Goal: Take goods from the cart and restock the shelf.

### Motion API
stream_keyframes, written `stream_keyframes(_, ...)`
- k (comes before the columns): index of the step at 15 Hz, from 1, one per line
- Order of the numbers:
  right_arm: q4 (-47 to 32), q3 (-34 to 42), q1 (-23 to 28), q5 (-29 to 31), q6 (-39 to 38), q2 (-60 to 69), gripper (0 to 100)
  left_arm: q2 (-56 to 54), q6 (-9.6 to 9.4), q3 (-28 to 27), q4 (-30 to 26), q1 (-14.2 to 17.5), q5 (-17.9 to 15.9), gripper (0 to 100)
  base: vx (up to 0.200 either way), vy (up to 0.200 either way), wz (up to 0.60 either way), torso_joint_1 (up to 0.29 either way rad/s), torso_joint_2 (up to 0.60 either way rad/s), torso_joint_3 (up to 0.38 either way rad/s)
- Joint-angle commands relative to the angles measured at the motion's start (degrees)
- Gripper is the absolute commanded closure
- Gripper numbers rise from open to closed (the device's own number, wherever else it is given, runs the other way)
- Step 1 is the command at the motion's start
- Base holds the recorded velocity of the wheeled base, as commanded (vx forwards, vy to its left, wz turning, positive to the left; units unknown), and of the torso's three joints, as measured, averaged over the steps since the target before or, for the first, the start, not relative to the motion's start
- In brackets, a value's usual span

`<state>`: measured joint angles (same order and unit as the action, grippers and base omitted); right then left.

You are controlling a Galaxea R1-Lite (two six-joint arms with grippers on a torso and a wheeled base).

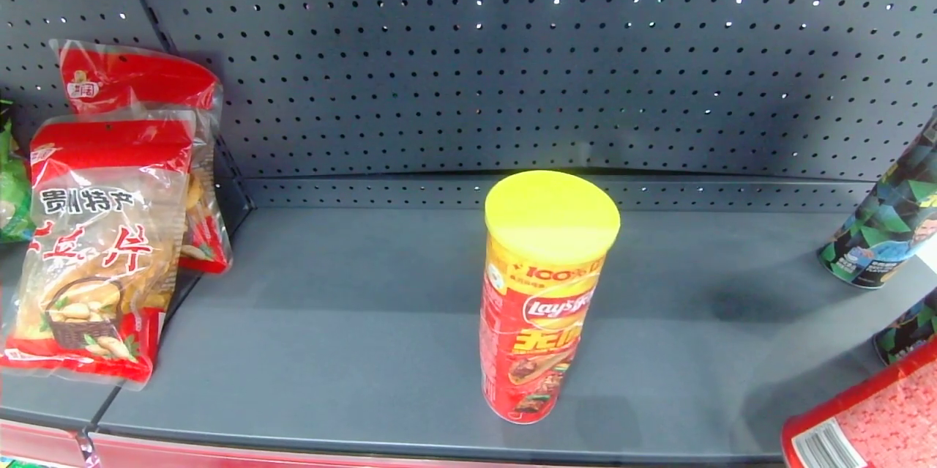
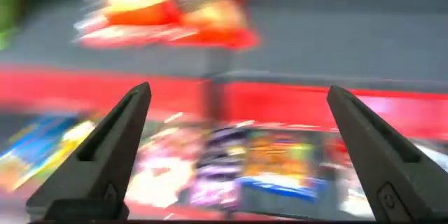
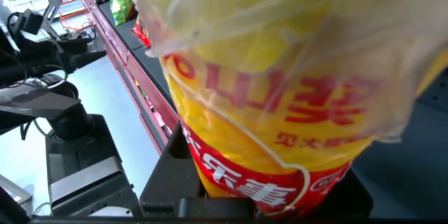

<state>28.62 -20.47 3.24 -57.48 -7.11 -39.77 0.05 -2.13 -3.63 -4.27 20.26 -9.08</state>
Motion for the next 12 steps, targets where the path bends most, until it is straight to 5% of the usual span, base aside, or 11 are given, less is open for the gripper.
stream_keyframes(1,0.03,-0.01,-0.08,0.00,-0.01,-0.14,100,-0.05,-1.21,0.73,0.14,0.92,5.13,0,0.000,0.000,0.00,0.000,0.00,0.000)
stream_keyframes(3,0.03,0.17,-0.08,-0.09,-0.01,-0.14,100,-0.05,-1.91,0.82,0.14,3.65,7.15,0,0.000,0.000,0.00,0.000,0.00,0.000)
stream_keyframes(4,0.03,0.08,-0.17,-0.09,-0.01,-0.05,100,-0.05,-2.09,1.00,0.40,7.51,7.59,0,0.000,0.000,0.00,0.000,0.00,0.000)
stream_keyframes(6,0.03,-0.10,-0.08,-0.53,-0.01,0.13,100,-0.05,-2.52,1.26,1.01,7.60,6.71,0,0.000,0.000,0.00,0.000,0.00,0.000)
stream_keyframes(8,0.03,-0.01,-0.08,-0.88,-0.01,0.48,100,0.74,-5.95,1.52,1.54,8.13,6.36,0,0.000,0.000,0.00,0.000,0.00,0.000)
stream_keyframes(10,0.03,0.08,-0.08,-0.88,-0.01,0.65,100,1.18,-6.13,1.52,1.63,17.09,6.71,0,0.000,0.000,0.00,0.000,0.00,0.000)
stream_keyframes(11,0.03,0.08,-0.08,-0.88,-0.01,0.65,100,0.92,-6.13,1.52,1.63,18.15,6.71,0,0.000,0.000,0.00,0.000,0.00,0.000)
stream_keyframes(12,0.03,0.08,-0.08,-0.88,-0.01,0.65,100,-0.05,-6.30,1.61,1.72,15.77,6.45,0,0.000,0.000,0.00,0.000,0.00,0.000)
